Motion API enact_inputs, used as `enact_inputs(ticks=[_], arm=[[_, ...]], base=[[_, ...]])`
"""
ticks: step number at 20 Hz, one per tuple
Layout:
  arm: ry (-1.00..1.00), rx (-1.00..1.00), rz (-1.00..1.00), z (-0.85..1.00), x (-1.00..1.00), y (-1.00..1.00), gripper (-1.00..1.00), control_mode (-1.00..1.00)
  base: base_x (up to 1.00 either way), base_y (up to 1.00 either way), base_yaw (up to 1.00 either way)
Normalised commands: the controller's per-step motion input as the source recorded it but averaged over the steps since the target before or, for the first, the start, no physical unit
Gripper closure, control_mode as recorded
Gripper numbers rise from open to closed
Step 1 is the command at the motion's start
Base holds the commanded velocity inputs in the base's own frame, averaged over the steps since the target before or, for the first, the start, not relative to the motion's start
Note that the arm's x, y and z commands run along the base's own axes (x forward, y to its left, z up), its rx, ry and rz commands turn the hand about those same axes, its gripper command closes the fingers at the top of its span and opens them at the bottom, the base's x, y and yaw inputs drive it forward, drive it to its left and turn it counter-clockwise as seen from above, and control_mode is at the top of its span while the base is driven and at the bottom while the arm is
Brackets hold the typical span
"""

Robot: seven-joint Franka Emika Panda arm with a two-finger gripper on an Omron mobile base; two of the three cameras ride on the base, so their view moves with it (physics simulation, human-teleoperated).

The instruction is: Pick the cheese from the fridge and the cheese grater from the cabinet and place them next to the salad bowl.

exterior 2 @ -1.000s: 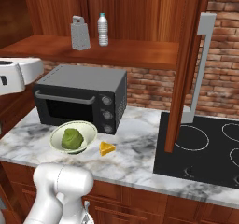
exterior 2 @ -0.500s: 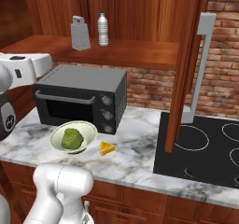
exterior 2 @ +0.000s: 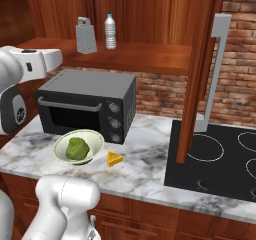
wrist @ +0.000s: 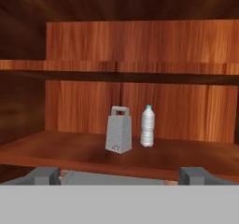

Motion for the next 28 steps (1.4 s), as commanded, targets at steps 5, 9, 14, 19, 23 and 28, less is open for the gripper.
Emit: enact_inputs(ticks=[5, 9, 14, 19, 23, 28], arm=[[0.09, 0.0, -0.01, 0.01, 0.34, 0.03, -1.0, -1.0], [0.04, -0.01, -0.03, 0.0, 0.47, 0.02, -1.0, -1.0], [0.0, -0.01, -0.01, 0.0, 0.27, 0.0, -1.0, -1.0], [0.0, 0.0, 0.0, 0.0, 0.05, 0.01, -1.0, -1.0], [0.03, 0.0, 0.0, 0.01, 0.0, 0.02, -1.0, -1.0], [0.07, 0.0, 0.0, -0.02, 0.0, 0.01, -1.0, -1.0]], base=[[0.0, 0.0, 0.0], [0.0, 0.0, 0.0], [0.0, 0.0, 0.0], [0.0, 0.0, 0.0], [0.0, 0.0, 0.0], [0.0, 0.0, 0.0]])
